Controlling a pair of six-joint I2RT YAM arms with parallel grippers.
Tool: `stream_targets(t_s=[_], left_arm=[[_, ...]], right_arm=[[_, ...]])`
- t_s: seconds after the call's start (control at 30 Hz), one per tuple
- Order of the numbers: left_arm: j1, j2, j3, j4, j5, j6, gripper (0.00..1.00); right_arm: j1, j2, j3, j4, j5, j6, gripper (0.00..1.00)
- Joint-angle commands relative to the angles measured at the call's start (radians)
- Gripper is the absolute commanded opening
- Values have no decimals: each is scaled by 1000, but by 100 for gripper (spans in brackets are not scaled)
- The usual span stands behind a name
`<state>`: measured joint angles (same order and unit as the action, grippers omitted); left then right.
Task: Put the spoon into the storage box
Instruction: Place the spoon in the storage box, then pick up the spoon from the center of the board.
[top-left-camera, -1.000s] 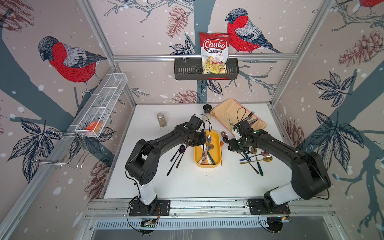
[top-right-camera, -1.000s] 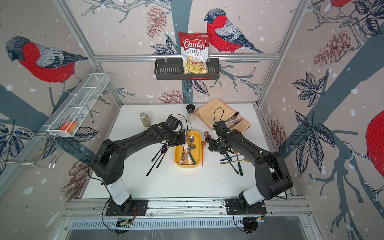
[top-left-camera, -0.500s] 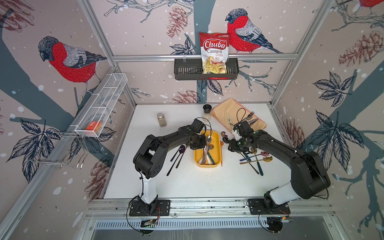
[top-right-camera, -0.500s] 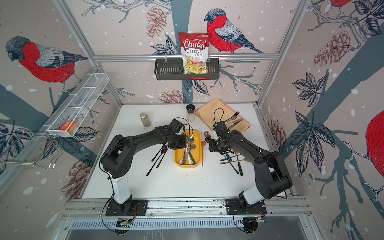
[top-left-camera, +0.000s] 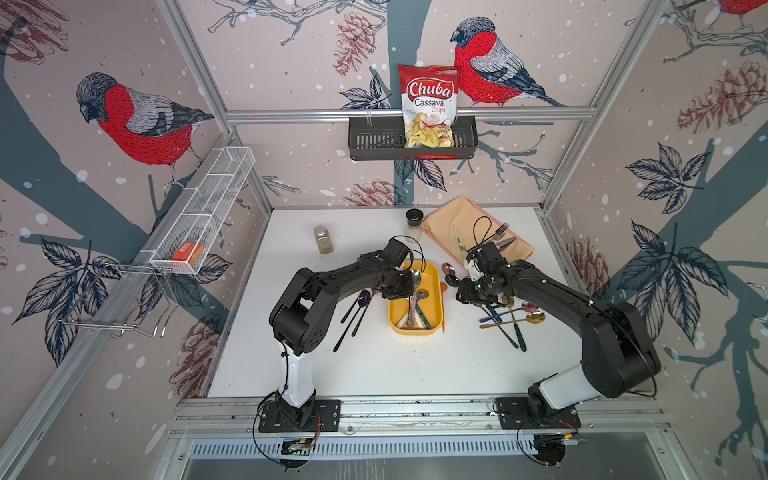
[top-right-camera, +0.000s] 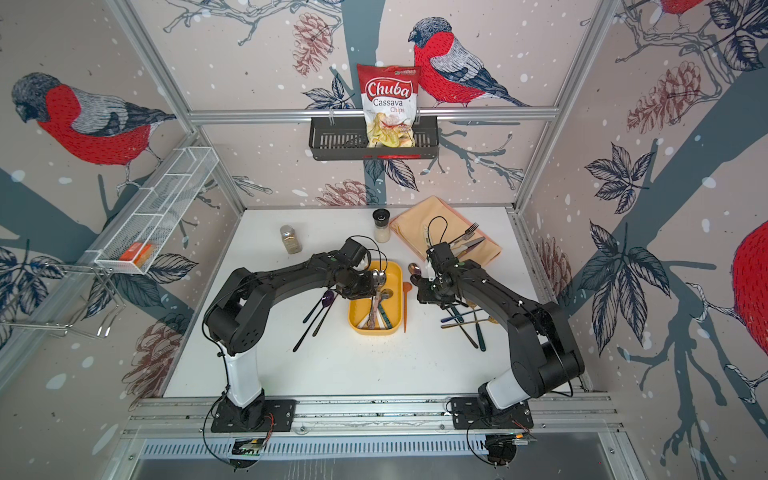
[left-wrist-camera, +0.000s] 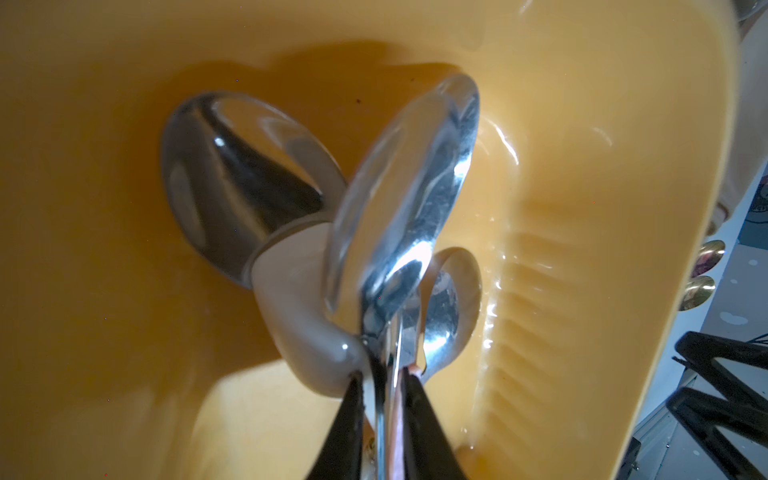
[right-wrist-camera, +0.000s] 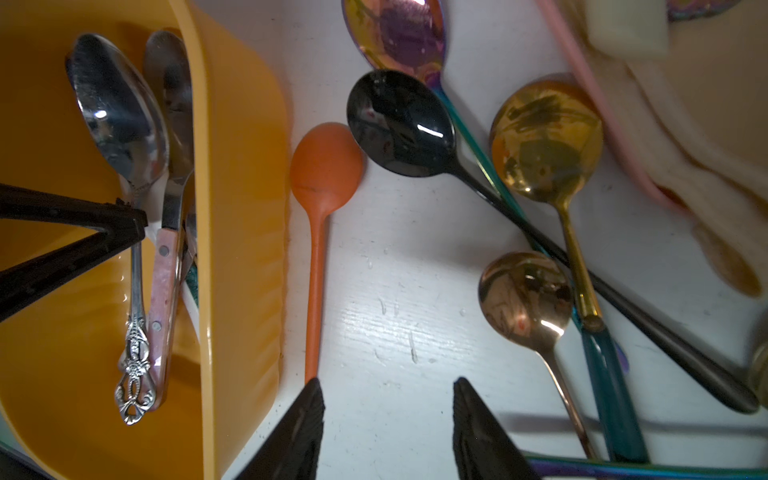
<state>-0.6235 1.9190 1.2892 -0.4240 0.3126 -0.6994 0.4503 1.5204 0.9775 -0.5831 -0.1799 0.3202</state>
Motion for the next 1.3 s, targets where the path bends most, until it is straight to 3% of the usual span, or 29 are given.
stream_targets(t_s=[0.0, 0.13, 0.33, 0.53, 0.7, 0.9, 1.07, 1.27], left_arm=[[-2, -23, 19, -13, -11, 29, 28], [-1, -41, 67, -85, -46, 94, 37], [15, -73, 181, -263, -173, 282, 39], [144, -121, 199, -329, -248, 466, 52], [230, -117, 215, -333, -343, 588, 57], [251, -82, 165, -261, -402, 661, 60], [297, -45, 148, -230, -362, 670, 63], [326, 6, 145, -211, -394, 718, 65]], right_arm=[[0, 3, 1, 8, -4, 10, 52], [-1, 6, 7, 4, -3, 10, 52], [1, 9, 17, -3, 0, 7, 53], [5, 12, 24, -6, 0, 9, 54], [9, 18, 40, -19, 5, 4, 54], [10, 22, 64, -36, 11, -2, 54], [11, 18, 63, -44, 14, -3, 55], [16, 17, 58, -43, 13, 1, 55]])
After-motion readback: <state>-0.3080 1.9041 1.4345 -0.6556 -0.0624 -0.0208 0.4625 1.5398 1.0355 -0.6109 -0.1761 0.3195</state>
